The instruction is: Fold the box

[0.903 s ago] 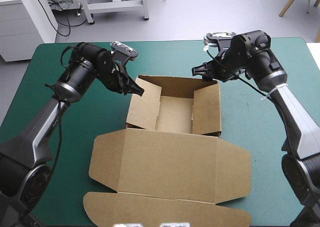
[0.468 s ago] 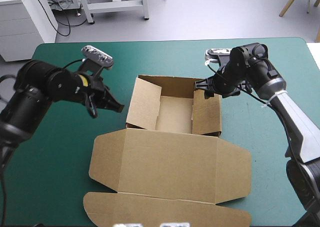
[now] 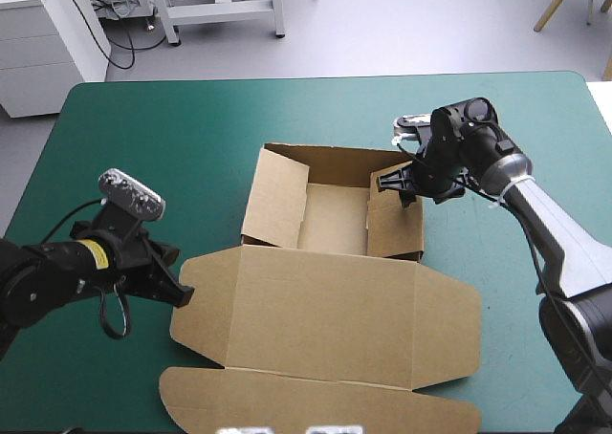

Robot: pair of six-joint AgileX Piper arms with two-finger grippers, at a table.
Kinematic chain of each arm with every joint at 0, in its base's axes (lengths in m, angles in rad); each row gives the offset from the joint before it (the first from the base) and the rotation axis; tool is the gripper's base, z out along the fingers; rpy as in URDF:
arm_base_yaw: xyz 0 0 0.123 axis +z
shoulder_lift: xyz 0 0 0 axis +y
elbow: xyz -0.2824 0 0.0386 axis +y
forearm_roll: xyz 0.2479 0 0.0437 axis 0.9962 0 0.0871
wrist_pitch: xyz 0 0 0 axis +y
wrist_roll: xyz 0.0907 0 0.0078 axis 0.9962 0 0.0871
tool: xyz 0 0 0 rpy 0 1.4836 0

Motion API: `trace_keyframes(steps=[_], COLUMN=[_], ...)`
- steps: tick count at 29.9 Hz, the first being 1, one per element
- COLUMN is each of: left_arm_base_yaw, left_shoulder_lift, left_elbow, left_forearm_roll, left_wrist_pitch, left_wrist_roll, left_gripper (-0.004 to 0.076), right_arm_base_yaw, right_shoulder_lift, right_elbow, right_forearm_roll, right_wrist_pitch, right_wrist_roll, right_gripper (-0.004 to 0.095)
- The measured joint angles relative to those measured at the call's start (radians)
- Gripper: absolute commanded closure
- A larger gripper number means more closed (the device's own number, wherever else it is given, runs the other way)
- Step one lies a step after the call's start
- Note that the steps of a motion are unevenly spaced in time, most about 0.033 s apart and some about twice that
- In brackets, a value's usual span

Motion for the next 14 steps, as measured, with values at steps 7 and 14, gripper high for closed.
trace_keyframes(steps=[7, 14], left_arm_base_yaw=[0.000, 0.000], left_shoulder_lift=[-0.157, -0.299], left_elbow=[0.236, 0.429], left_forearm_roll=[0.000, 0.000], left_wrist_pitch=[-0.097, -0.123], left_wrist_roll=[0.000, 0.026], left_gripper=[0.0734, 0.0734], right_arm_base_yaw=[0.000, 0.000], right_shoulder_lift=[0.060, 0.098], right_elbow=[0.000, 0.000], right_forearm_roll=[0.000, 0.045], right_wrist_pitch=[-0.008, -0.010], right_wrist_roll=[0.000, 0.000], right_gripper=[0.0378, 0.0426])
